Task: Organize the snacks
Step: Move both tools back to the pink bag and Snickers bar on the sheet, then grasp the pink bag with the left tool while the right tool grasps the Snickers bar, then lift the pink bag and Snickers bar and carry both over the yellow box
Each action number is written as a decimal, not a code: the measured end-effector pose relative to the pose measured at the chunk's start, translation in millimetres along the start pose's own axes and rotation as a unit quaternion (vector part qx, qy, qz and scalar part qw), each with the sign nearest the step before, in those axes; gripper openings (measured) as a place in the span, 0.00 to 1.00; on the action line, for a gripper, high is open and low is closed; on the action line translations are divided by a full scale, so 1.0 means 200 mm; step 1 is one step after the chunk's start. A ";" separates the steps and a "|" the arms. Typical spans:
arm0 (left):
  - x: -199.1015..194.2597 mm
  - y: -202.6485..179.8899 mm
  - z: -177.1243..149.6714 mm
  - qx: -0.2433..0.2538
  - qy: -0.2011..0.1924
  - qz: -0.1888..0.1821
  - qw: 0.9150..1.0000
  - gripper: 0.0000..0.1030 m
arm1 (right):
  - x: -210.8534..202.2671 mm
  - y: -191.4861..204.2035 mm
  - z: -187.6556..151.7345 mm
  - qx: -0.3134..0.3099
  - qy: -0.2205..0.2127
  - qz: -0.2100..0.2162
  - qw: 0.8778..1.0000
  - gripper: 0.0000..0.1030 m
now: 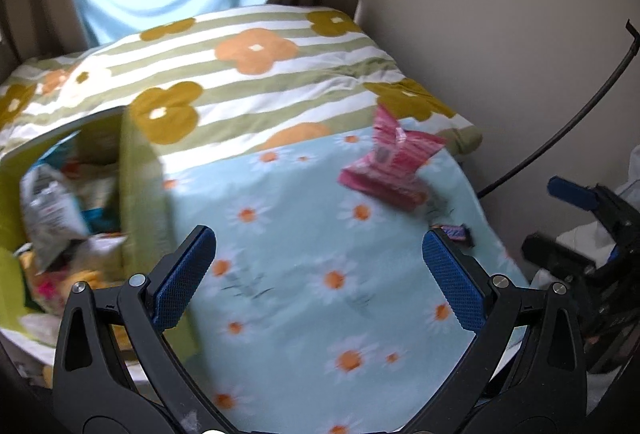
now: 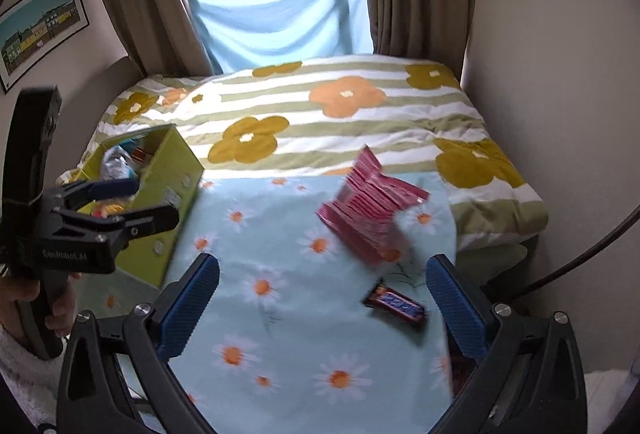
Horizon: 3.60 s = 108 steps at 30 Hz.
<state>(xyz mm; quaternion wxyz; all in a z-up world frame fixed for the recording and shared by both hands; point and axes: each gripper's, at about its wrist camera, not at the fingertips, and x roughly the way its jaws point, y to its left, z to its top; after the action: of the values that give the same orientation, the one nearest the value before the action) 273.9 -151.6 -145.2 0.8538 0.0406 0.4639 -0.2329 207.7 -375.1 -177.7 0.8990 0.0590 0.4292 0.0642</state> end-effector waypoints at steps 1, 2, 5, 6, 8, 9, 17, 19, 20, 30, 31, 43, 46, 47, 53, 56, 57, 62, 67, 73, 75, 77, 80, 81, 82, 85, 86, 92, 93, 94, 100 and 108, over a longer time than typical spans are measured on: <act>0.04 -0.04 0.02 0.002 0.004 -0.001 1.000 1.00 | 0.02 -0.05 -0.01 -0.002 0.006 0.002 1.000 1.00; 0.07 -0.08 0.03 0.004 0.007 -0.003 1.000 1.00 | 0.03 -0.08 -0.02 -0.005 0.011 0.005 1.000 1.00; 0.18 -0.17 0.08 0.015 0.021 -0.009 1.000 1.00 | 0.10 -0.18 -0.04 -0.012 0.027 0.007 1.000 1.00; 0.23 -0.21 0.10 0.022 0.027 -0.011 0.999 1.00 | 0.12 -0.20 -0.04 -0.014 0.030 0.009 0.999 1.00; 0.30 -0.25 0.13 0.032 0.035 -0.016 0.999 1.00 | 0.17 -0.24 -0.07 -0.020 0.039 0.014 0.999 1.00; 0.35 -0.28 0.16 0.040 0.038 -0.021 0.998 1.00 | 0.21 -0.26 -0.08 -0.025 0.044 0.017 0.999 1.00; 0.74 -0.41 0.29 0.096 0.074 -0.040 0.992 1.00 | 0.44 -0.27 -0.19 -0.059 0.076 0.028 0.995 1.00; 0.84 -0.44 0.31 0.109 0.084 -0.039 0.990 1.00 | 0.49 -0.28 -0.21 -0.069 0.085 0.033 0.993 1.00; 0.87 -0.44 0.32 0.111 0.088 -0.039 0.989 1.00 | 0.52 -0.28 -0.21 -0.074 0.089 0.036 0.993 1.00; 1.19 -0.47 0.34 0.114 0.115 -0.031 0.986 1.00 | 0.68 -0.25 -0.26 -0.118 0.117 0.038 0.985 1.00; 1.21 -0.47 0.34 0.114 0.118 -0.032 0.986 1.00 | 0.69 -0.24 -0.27 -0.123 0.120 0.040 0.984 1.00; 1.28 -0.46 0.32 0.118 0.128 -0.038 0.984 0.73 | 0.77 -0.22 -0.28 -0.119 0.167 0.021 0.979 1.00; 1.27 -0.46 0.32 0.129 0.129 -0.036 0.983 0.72 | 0.79 -0.20 -0.28 -0.129 0.187 0.012 0.974 1.00; 1.26 -0.46 0.32 0.129 0.130 -0.036 0.982 0.72 | 0.80 -0.20 -0.28 -0.133 0.194 0.012 0.972 1.00; 1.20 -0.40 0.32 0.113 0.122 -0.034 0.985 0.71 | 0.83 -0.19 -0.28 -0.136 0.221 0.007 0.966 1.00; 1.16 -0.37 0.32 0.103 0.119 -0.031 0.987 0.71 | 0.82 -0.18 -0.30 -0.137 0.230 0.008 0.964 1.00; 1.15 -0.35 0.32 0.099 0.118 -0.030 0.988 0.71 | 0.82 -0.17 -0.30 -0.136 0.231 0.008 0.963 1.00; 1.07 -0.27 0.30 0.075 0.110 -0.025 0.991 0.71 | 0.78 -0.14 -0.33 -0.131 0.226 0.017 0.965 1.00; 1.00 -0.20 0.26 0.057 0.108 -0.022 0.992 0.71 | 0.73 -0.12 -0.37 -0.108 0.215 0.021 0.970 0.99; 0.95 -0.17 0.21 0.044 0.107 -0.022 0.993 0.71 | 0.74 -0.22 -0.35 -0.021 0.172 -0.028 0.984 0.72; 0.95 -0.17 0.20 0.043 0.106 -0.021 0.993 0.71 | 0.74 -0.23 -0.34 -0.010 0.159 -0.039 0.987 0.66; 0.94 -0.17 0.19 0.043 0.106 -0.021 0.993 0.71 | 0.75 -0.22 -0.33 -0.017 0.152 -0.055 0.987 0.58; 0.93 -0.17 0.18 0.046 0.106 -0.022 0.993 0.71 | 0.76 -0.20 -0.34 -0.031 0.148 -0.069 0.986 0.52; 0.93 -0.17 0.18 0.046 0.106 -0.021 0.993 0.71 | 0.76 -0.21 -0.35 -0.034 0.146 -0.074 0.986 0.51; 0.93 -0.17 0.18 0.046 0.105 -0.021 0.993 0.71 | 0.76 -0.21 -0.35 -0.035 0.143 -0.077 0.986 0.47; 0.92 -0.17 0.17 0.043 0.104 -0.020 0.993 0.71 | 0.75 -0.25 -0.34 -0.036 0.137 -0.087 0.986 0.33; 0.91 -0.16 0.17 0.042 0.104 -0.020 0.993 0.71 | 0.75 -0.26 -0.35 -0.036 0.137 -0.089 0.986 0.31; 0.90 -0.18 0.15 0.042 0.103 -0.017 0.994 0.71 | 0.73 -0.24 -0.36 -0.058 0.140 -0.084 0.985 0.29; 0.90 -0.18 0.15 0.041 0.102 -0.017 0.994 0.71 | 0.73 -0.23 -0.37 -0.062 0.141 -0.082 0.985 0.29; 0.90 -0.18 0.15 0.041 0.103 -0.017 0.994 0.71 | 0.73 -0.22 -0.37 -0.067 0.143 -0.080 0.984 0.29; 0.87 -0.18 0.13 0.033 0.101 -0.016 0.994 0.71 | 0.74 -0.22 -0.37 -0.072 0.148 -0.071 0.984 0.25; 0.74 -0.15 0.14 0.020 0.082 -0.008 0.996 0.71 | 0.62 -0.24 -0.29 -0.034 0.107 -0.043 0.993 0.25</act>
<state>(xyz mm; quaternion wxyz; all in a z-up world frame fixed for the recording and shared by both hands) 350.6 -239.0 -244.5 0.8102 0.0727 0.5279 -0.2443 243.0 -399.0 -315.4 0.8515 0.0028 0.5223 0.0456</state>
